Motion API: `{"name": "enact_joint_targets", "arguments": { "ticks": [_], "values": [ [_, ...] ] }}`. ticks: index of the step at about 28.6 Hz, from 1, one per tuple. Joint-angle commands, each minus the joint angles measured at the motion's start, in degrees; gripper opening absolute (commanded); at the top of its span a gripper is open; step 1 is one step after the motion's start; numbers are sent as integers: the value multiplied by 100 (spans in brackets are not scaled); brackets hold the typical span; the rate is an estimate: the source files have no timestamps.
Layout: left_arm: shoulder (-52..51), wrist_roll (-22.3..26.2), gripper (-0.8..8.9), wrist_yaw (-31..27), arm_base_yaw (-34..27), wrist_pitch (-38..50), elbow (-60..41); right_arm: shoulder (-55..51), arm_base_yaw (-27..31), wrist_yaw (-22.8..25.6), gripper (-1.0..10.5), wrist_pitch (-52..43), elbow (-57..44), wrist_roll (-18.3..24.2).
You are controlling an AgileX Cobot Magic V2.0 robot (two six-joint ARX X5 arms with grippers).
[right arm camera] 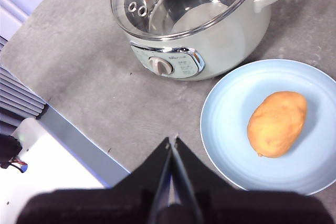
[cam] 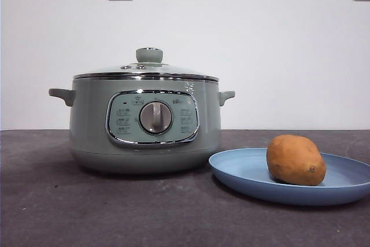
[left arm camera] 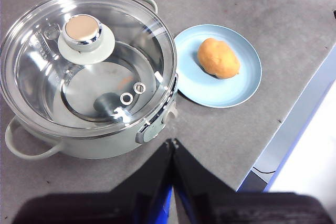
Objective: Take the potato out from the steamer,put the potato on the plate,close the lid
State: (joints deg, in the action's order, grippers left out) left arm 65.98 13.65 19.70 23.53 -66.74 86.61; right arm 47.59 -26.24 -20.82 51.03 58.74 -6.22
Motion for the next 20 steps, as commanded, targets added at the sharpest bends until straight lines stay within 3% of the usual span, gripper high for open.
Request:
{"name": "enact_joint_targets", "arguments": {
  "ticks": [1,8,16,20],
  "values": [
    [-4,-11,-4,-13,15,109,13,-2,-7,15,1,-15,7,28],
    [-4,-11,-4,-31,4,254,13,-2,-7,15,1,-15,7,28],
    [-529,-2,-4,-9,-881,2098,-63,-2,-7,15,1,-11,7,31],
    [-1152,-7,-4,-11,-1320,3556,-789,-2,-7,15,1,-11,7,28]
  ]
}}
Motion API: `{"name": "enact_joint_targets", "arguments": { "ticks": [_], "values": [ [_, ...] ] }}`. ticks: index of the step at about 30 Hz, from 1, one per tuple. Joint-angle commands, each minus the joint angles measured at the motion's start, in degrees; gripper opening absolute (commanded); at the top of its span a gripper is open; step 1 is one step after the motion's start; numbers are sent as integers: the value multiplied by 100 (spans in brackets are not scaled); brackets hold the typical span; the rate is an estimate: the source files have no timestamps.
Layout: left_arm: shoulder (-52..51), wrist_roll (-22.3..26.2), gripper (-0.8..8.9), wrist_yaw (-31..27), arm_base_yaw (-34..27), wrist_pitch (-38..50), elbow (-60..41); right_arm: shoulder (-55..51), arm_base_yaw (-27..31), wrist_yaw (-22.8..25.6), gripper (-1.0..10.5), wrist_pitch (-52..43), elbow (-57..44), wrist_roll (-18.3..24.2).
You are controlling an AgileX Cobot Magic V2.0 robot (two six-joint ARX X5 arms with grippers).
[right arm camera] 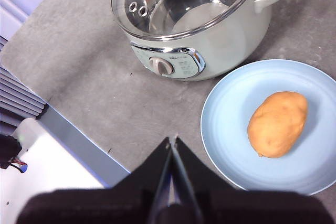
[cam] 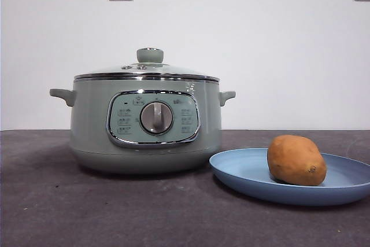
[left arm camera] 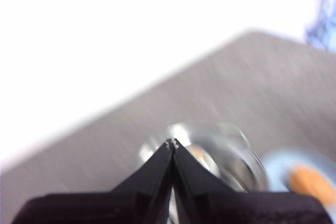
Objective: Take the potato out from the steamer,put the potato on the plate,close the lid
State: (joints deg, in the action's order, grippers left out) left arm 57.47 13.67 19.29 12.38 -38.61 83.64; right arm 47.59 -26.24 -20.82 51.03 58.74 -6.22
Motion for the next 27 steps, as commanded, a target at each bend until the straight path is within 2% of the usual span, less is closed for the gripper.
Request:
{"name": "enact_joint_targets", "arguments": {
  "ticks": [1,6,10,15,20,27],
  "values": [
    [-518,-13,-4,28,-332,1198,-833,-2,-7,15,1,-13,7,28],
    [-1622,-17,-4,22,-846,3112,-2778,-4,-7,15,1,-11,7,31],
    [-2461,-63,-4,-81,-1099,3884,-4199,-2,-7,15,1,-11,7,31],
    [-3456,-319,-4,-516,-1255,4177,-5593,-4,-7,15,1,-11,7,28],
    [-4232,-492,-4,-881,-1283,4199,-6581,-4,-7,15,1,-11,7,31],
    [-4852,-780,-4,-885,-1283,4197,-7569,-2,-7,15,1,-11,7,31]
  ]
}}
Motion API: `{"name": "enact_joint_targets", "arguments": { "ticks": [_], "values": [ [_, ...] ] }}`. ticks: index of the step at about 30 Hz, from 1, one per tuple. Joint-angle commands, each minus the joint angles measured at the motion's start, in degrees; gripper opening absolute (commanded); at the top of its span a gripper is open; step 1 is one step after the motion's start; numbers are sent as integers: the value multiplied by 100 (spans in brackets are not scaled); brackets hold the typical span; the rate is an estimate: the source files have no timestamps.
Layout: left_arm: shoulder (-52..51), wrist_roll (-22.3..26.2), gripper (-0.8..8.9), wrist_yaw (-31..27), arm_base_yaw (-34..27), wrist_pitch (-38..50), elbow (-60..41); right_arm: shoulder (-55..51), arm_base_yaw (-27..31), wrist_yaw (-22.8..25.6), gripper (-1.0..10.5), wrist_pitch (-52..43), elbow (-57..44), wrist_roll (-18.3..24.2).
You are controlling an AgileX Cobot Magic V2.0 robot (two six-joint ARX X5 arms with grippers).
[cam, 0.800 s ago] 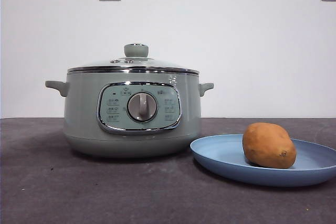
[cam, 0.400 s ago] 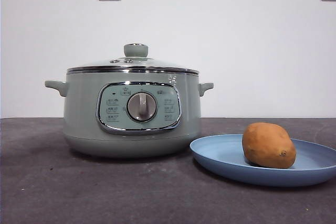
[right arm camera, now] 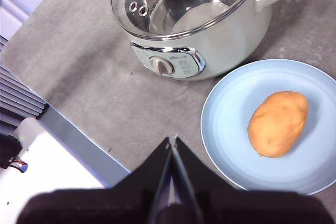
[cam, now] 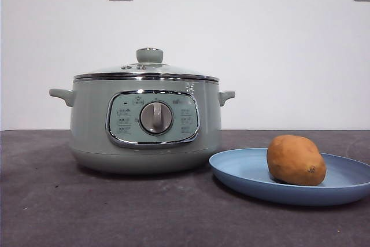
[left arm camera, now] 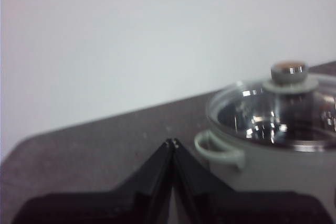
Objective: Take the potato out from the steamer,put the potato on the plate,close the lid
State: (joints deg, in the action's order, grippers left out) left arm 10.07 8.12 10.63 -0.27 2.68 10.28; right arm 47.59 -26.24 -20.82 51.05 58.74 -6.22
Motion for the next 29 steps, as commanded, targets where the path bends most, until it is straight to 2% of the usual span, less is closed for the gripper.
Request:
{"name": "enact_joint_targets", "arguments": {
  "ticks": [1,9,18,23,29],
  "values": [
    [-155,-254,-4,-17,-17,70,-334,-4,-7,15,1,-13,7,31],
    [-417,-389,-4,-20,-17,57,-990,-4,-7,15,1,-13,7,28],
    [-531,-387,-4,-315,-17,-409,-1014,-4,-7,15,1,-13,7,31],
    [-809,-352,-4,-308,-17,-922,-1014,-4,-7,15,1,-13,7,28],
    [-876,-365,-4,-293,-17,-1034,-1014,-4,-7,15,1,-13,7,28]
  ]
}}
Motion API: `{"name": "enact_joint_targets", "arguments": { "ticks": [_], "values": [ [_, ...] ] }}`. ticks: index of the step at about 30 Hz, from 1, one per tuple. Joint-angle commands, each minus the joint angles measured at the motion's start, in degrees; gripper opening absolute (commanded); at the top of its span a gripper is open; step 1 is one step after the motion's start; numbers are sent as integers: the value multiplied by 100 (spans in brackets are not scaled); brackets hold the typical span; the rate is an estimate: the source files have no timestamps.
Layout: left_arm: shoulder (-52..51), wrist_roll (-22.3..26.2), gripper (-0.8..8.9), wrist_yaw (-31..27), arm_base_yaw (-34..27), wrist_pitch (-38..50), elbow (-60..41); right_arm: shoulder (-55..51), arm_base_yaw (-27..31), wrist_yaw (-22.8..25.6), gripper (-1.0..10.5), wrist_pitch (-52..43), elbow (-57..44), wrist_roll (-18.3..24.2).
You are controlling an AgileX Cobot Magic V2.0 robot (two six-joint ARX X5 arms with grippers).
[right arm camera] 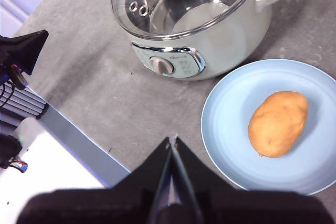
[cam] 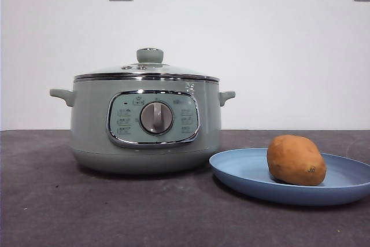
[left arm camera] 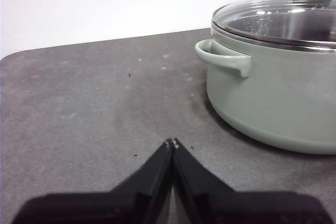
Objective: Take the potato out from the steamer,put the potato on the plate,close the lid
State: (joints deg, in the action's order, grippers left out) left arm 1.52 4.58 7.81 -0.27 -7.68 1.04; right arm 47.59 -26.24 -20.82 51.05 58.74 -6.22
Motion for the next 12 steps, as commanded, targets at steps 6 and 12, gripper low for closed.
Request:
{"name": "enact_joint_targets", "arguments": {
  "ticks": [6,12],
  "values": [
    [-15,-11,-4,-13,-17,-138,-90,-4,-7,15,1,-13,7,31],
    [-15,-11,-4,-11,-17,-216,-90,-4,-7,15,1,-13,7,31]
  ]
}}
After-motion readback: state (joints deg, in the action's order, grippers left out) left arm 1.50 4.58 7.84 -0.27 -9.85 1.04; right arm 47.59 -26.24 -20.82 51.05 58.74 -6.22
